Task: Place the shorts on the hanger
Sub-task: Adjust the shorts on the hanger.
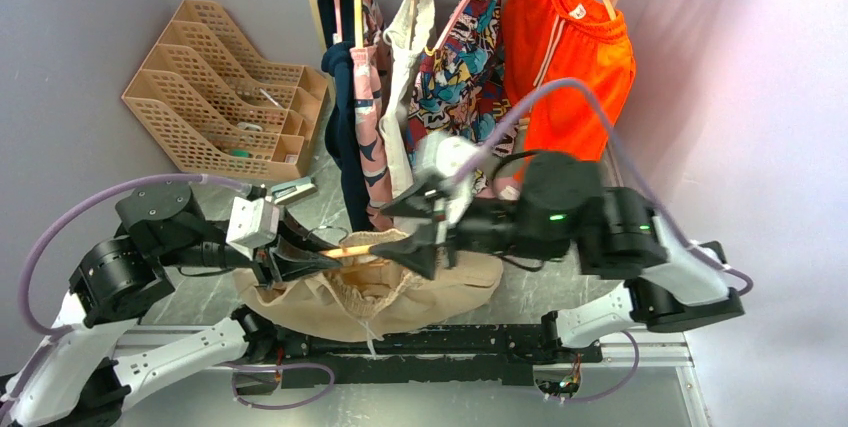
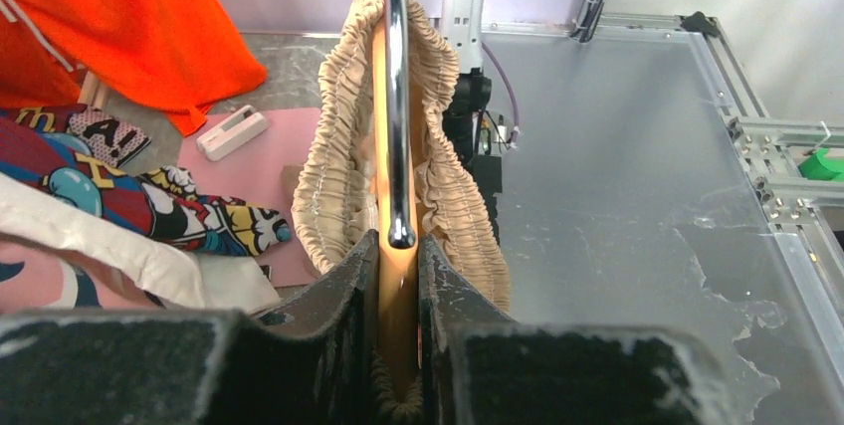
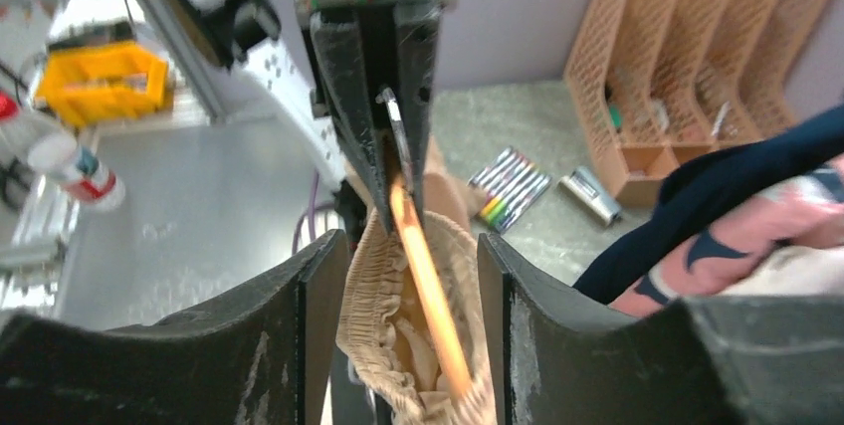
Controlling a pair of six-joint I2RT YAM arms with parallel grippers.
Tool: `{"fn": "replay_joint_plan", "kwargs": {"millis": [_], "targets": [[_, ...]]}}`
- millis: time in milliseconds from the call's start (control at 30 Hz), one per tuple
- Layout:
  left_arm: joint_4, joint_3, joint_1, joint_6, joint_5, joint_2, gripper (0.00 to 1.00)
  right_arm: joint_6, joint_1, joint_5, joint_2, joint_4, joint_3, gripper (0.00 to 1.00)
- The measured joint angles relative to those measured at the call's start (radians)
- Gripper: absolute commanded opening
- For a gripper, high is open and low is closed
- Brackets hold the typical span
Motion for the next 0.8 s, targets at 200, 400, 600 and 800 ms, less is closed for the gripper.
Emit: {"fn": "replay_joint_plan", "kwargs": {"millis": [200, 400, 600, 800], "targets": [[0.002, 0.023, 0.0, 0.021, 0.048, 0.054, 0.07, -0.024, 0.0, -0.087, 0.145, -0.103, -0.005, 0.53], [0.002, 0.024, 0.0, 0.033, 0.1, 0.086, 0.07, -0.032, -0.001, -0.095, 0.141, -0.127, -0.03, 0.38], [0.002, 0.033, 0.0, 0.035, 0.134, 0.104, 0.07, -0.037, -0.003, -0.063, 0.105, -0.096, -0.078, 0.22], [0.001, 0.034, 0.0, 0.035, 0.144, 0.113, 0.07, -0.036, -0.003, -0.05, 0.084, -0.063, -0.121, 0.29]]}}
